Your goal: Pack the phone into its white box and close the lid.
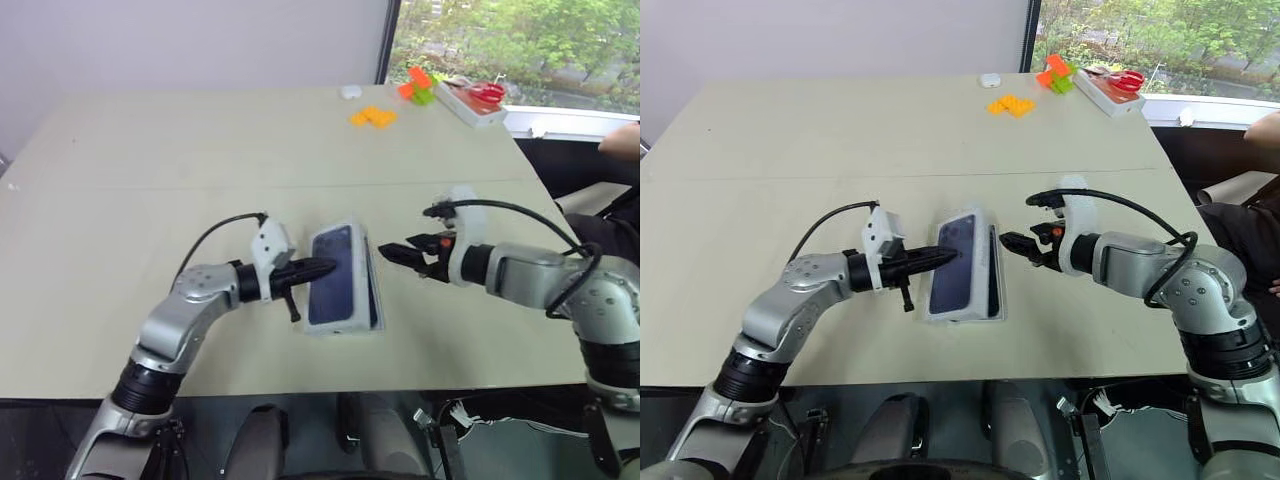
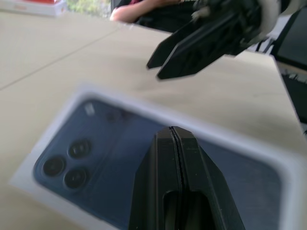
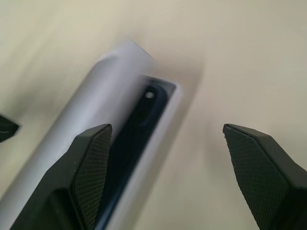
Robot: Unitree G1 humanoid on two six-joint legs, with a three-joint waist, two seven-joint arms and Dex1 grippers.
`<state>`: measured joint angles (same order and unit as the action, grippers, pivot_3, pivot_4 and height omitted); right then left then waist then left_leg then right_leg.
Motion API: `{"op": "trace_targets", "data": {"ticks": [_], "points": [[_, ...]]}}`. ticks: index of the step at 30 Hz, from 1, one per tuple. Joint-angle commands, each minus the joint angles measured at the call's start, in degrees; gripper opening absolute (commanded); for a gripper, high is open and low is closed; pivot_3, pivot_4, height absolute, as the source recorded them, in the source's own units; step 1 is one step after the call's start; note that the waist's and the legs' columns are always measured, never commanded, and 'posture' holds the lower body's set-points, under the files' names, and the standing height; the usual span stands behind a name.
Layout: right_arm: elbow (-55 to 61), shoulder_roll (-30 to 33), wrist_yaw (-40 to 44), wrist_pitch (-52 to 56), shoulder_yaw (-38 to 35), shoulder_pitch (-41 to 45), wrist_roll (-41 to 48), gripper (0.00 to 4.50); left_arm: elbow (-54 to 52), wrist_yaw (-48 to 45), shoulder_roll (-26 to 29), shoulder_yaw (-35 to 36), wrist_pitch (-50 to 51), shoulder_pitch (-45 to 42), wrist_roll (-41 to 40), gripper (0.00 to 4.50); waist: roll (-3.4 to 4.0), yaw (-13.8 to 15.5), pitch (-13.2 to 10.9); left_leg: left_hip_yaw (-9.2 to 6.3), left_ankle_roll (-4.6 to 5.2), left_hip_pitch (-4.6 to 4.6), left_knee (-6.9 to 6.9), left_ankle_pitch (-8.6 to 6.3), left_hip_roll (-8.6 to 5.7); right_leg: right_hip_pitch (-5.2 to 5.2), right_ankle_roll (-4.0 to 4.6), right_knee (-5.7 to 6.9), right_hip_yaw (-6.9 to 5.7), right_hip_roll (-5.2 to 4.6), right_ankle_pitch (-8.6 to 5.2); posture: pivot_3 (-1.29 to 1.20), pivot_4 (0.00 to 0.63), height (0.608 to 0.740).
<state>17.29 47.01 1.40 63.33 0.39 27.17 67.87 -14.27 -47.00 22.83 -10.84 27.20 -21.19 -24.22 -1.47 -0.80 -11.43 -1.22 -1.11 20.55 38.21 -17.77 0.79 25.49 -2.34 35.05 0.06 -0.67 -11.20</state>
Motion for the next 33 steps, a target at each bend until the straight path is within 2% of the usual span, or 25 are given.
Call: {"op": "trace_targets", "data": {"ticks": [1, 5, 10, 13, 16, 19, 27, 33], "points": [[2.81, 2.79, 6.11, -1.66, 1.83, 1.35, -7.98, 3.87, -2.52, 2.16, -1.12, 3.41, 1.26, -0.84, -2.63, 0.00, 0.00, -0.01, 0.00, 0.00, 0.00, 0.00, 0.00, 0.00, 0.00, 0.00, -0.05, 0.00, 0.00, 0.00, 0.03, 0.00, 0.150, 0.727], [4.90, 4.49, 12.43, -3.48, 3.45, 0.99, -14.59, 3.87, -5.18, 4.26, 0.77, 10.01, 4.48, 0.93, -6.80, 0.00, 0.00, -0.14, 0.00, -0.01, 0.00, -0.01, -0.01, 0.00, 0.03, 0.07, -0.08, 0.00, -0.01, 0.04, 0.04, 0.00, 0.150, 0.727], [6.55, 4.91, 18.09, -6.58, 4.01, 0.18, -21.63, 3.87, -4.66, 7.24, 7.83, 16.11, 10.98, 3.61, -6.89, 0.00, 0.00, -0.16, -0.01, -0.03, 0.00, -0.08, -0.01, 0.00, 0.03, 0.07, -0.08, 0.02, -0.02, 0.07, 0.04, 0.00, 0.150, 0.727], [7.77, 5.50, 22.28, -7.75, 5.18, -0.94, -24.90, 3.06, -5.60, 6.03, 12.21, 16.64, 12.61, 6.12, -6.49, 0.00, 0.00, -0.08, -0.01, -0.03, 0.00, -0.07, -0.01, 0.00, 0.02, 0.06, 0.08, 0.01, -0.02, 0.03, -0.06, 0.00, 0.150, 0.727], [8.78, 5.50, 24.77, -8.60, 6.61, -1.51, -28.16, 1.61, -7.07, 4.28, 15.02, 14.06, 12.88, 7.89, -5.68, 0.00, 0.00, 0.08, -0.01, -0.02, -0.01, -0.03, -0.01, -0.01, 0.01, 0.07, 0.08, -0.04, -0.02, -0.02, -0.06, 0.00, 0.150, 0.727], [9.70, 5.11, 25.76, -8.41, 9.26, -1.24, -31.89, 0.04, -7.60, 5.23, 15.66, 7.34, 12.21, 7.83, -0.85, 0.00, 0.00, 0.17, -0.01, -0.01, -0.01, -0.01, -0.01, -0.01, -0.04, 0.06, 0.08, -0.05, -0.02, -0.14, -0.06, 0.00, 0.150, 0.727], [11.04, 0.64, 26.26, -5.56, 12.88, 0.14, -36.31, 0.04, -7.54, 6.49, 10.88, 0.17, 12.31, 5.47, 2.04, 0.00, -0.02, 0.07, -0.01, -0.01, -0.01, -0.04, 0.00, -0.01, -0.07, 0.05, 0.09, -0.02, 0.00, -0.09, -0.06, 0.00, 0.150, 0.727], [12.09, -1.08, 27.24, -4.78, 13.53, -0.01, -38.59, 0.04, -8.82, 6.11, 8.43, -0.68, 13.37, 5.24, 0.72, 0.00, -0.02, 0.02, -0.01, -0.03, -0.01, -0.08, 0.00, 0.00, -0.02, 0.06, 0.06, 0.04, -0.01, -0.02, -0.04, 0.00, 0.150, 0.727]]}}
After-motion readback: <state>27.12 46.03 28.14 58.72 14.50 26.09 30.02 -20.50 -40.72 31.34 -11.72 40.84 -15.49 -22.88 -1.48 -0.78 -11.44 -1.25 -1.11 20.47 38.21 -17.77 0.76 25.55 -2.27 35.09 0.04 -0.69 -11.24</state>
